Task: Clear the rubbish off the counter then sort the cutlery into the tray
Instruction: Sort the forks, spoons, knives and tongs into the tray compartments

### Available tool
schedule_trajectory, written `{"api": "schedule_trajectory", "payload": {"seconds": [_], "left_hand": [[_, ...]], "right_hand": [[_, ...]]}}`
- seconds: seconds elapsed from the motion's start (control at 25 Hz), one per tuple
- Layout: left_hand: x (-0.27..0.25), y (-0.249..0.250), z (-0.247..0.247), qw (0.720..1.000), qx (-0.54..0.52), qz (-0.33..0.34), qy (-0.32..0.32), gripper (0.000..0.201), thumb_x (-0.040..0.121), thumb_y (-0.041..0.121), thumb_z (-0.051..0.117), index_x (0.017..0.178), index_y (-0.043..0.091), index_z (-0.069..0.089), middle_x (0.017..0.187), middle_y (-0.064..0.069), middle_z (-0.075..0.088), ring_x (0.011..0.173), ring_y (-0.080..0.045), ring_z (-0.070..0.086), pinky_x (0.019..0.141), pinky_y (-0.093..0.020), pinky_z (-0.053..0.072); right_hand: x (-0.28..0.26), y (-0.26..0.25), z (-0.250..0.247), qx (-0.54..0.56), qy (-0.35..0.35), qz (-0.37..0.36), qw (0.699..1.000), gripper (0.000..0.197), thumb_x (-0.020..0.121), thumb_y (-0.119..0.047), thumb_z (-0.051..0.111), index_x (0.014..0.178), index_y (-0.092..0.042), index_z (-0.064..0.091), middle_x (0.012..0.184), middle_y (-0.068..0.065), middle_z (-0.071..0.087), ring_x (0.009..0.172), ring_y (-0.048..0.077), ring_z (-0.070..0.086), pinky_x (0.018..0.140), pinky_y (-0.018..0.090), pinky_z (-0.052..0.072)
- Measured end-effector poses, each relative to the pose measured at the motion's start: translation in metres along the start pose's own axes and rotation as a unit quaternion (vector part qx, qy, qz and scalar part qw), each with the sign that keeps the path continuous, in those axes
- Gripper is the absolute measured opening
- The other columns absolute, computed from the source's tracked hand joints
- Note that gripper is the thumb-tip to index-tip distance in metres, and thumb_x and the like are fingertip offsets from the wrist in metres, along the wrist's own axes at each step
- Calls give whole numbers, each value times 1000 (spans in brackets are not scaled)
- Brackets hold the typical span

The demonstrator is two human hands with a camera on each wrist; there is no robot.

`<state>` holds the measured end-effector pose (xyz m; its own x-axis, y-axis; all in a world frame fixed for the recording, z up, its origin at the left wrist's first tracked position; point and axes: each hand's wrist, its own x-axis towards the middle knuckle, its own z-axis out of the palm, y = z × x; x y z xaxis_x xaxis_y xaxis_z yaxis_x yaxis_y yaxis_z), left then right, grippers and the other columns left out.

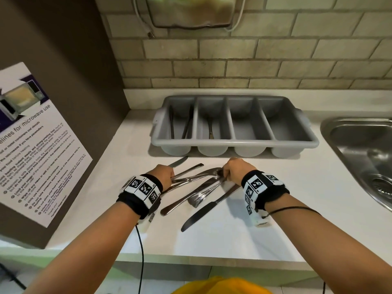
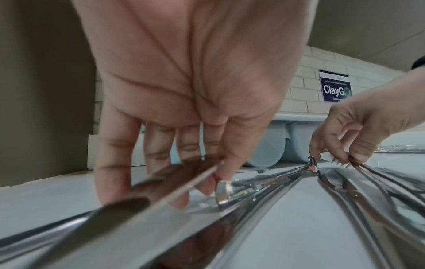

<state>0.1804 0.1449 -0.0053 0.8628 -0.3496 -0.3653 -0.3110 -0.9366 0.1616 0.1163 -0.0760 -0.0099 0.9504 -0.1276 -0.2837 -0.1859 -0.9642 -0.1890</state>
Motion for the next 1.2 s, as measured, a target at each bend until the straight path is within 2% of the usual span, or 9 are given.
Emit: {"api": "schedule_trajectory", "payload": {"seconds": [0.2, 0.4, 0.48, 0.6, 0.8, 0.92, 1.0, 1.12, 1.2], "left_hand": [[7, -8, -1, 998, -49, 12, 38, 36, 87, -1, 41, 114, 15, 59, 119, -10, 60, 103, -28, 61, 85, -31, 49], [-4, -8, -13, 963, -213, 87, 141, 32, 92, -3, 36, 109, 7, 62, 97, -3, 56, 89, -19, 56, 77, -24, 39], [-6, -7, -23, 926, -319, 97, 178, 31, 94, 0, 36, 105, 12, 62, 90, -2, 56, 81, -17, 52, 74, -25, 42], [1, -1, -32, 850, -474, 83, 214, 27, 96, 6, 36, 95, 21, 59, 75, 0, 51, 68, -15, 49, 55, -22, 44], [-2, 42, -38, 736, -654, 66, 163, 23, 99, 13, 32, 97, 16, 55, 72, 1, 46, 59, -10, 46, 41, -20, 46], [0, 60, -37, 728, -668, 86, 129, 21, 99, 26, 37, 95, 17, 55, 79, 0, 55, 68, -14, 55, 52, -25, 49], [3, 63, -34, 740, -653, 98, 125, 12, 96, 21, 45, 102, 16, 55, 87, -2, 61, 76, -15, 59, 63, -25, 49], [8, 58, -32, 732, -667, 85, 108, 14, 96, 15, 45, 104, 20, 55, 92, -2, 63, 82, -19, 61, 71, -31, 50], [9, 52, -35, 721, -679, 86, 104, 17, 97, 13, 42, 97, 21, 57, 91, -1, 63, 87, -20, 60, 81, -35, 50]], "right_hand": [[8, 11, 4, 55, 45, -14, 997, 15, 82, -6, 59, 89, -12, 70, 111, 8, 59, 110, 28, 54, 98, 43, 45], [-8, 9, -15, 33, 100, -66, 992, 18, 90, -16, 51, 103, -18, 64, 114, 3, 55, 118, 24, 43, 114, 48, 22], [-17, 7, -25, 42, 150, -97, 983, 16, 92, -20, 49, 103, -17, 59, 109, 2, 58, 104, 22, 44, 105, 40, 32], [-28, -5, -39, 192, 196, -113, 955, 7, 93, -18, 47, 98, -15, 52, 85, -1, 55, 78, 16, 42, 71, 26, 37], [-23, -53, -46, 466, 165, -102, 863, 9, 95, -10, 43, 90, -17, 40, 65, -4, 43, 53, 11, 41, 54, 22, 37], [-18, -78, -43, 507, 152, -81, 844, 7, 95, -5, 39, 94, -12, 38, 68, -4, 44, 56, 8, 43, 51, 16, 39], [-15, -90, -40, 531, 149, -72, 831, 15, 91, 3, 38, 91, -12, 38, 72, 0, 48, 60, 10, 47, 49, 12, 43], [-8, -98, -32, 518, 177, -57, 835, 29, 84, 7, 44, 86, -21, 39, 96, 17, 50, 76, 23, 53, 67, 28, 49], [-6, -98, -28, 474, 220, -32, 852, 24, 84, 4, 51, 92, -16, 39, 108, 17, 44, 88, 23, 52, 78, 28, 46]]}}
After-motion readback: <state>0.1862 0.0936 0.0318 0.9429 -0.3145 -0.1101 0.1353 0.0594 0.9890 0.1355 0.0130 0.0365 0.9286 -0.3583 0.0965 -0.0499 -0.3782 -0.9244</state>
